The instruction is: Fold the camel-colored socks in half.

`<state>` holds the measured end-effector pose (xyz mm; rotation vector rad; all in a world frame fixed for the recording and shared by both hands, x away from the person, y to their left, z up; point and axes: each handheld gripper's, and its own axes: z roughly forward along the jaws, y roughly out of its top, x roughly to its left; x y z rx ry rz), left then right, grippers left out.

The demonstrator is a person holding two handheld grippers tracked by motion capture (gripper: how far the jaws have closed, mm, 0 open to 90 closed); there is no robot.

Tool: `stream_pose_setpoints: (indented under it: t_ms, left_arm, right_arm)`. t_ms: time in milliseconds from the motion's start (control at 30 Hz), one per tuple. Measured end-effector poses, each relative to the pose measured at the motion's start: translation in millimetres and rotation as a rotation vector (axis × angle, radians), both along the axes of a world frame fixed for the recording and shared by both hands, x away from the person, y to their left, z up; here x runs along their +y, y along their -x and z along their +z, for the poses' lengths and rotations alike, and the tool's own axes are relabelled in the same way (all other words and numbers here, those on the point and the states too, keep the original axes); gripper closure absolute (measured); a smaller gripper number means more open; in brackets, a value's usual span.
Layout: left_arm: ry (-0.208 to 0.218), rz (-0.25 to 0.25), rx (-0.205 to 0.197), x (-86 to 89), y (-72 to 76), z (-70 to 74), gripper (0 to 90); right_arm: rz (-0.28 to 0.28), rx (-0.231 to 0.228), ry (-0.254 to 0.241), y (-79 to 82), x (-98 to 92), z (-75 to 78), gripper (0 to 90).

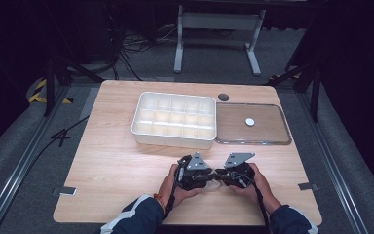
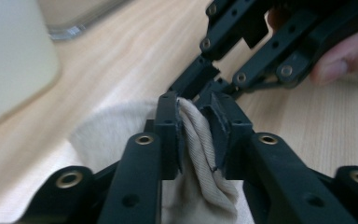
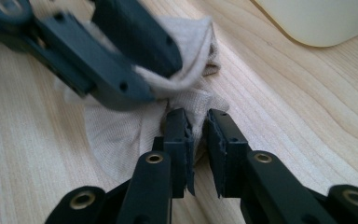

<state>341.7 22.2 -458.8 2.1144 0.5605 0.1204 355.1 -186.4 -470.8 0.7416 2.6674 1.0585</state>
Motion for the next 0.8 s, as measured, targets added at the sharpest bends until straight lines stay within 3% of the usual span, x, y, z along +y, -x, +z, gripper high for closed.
stream_pose_setpoints:
  t_ms: [67, 233, 400, 567, 633, 800]
  left_arm:
    - [0.006, 0.004, -0.009, 2.2, 0.6, 5.5, 67.6]
    - [0.057, 0.017, -0.040, 19.8, 1.5, 27.6, 67.4]
    - [0.009, 0.005, -0.069, 35.7, 3.0, 38.0, 74.1]
    - [-0.068, -0.047, -0.058, 48.5, 6.3, 31.1, 82.6]
    - [-0.106, -0.065, -0.061, 47.1, 9.7, 22.5, 83.0]
    - [-0.150, -0.082, -0.048, 42.2, 9.7, 5.6, 83.4]
  right_arm:
    - [0.000, 0.001, 0.001, 0.0, 0.2, 0.1, 78.2]
    - [-0.001, 0.002, 0.000, 0.1, 0.0, 0.1, 78.2]
    - [-0.003, 0.001, 0.000, 0.2, 0.0, 0.0, 78.2]
    - [-0.006, 0.002, -0.001, 0.4, -0.1, -0.1, 78.2]
    - [-0.006, 0.002, -0.003, 0.4, -0.2, -0.4, 78.2]
    - [-0.006, -0.001, -0.003, 0.4, -0.3, -0.5, 78.2]
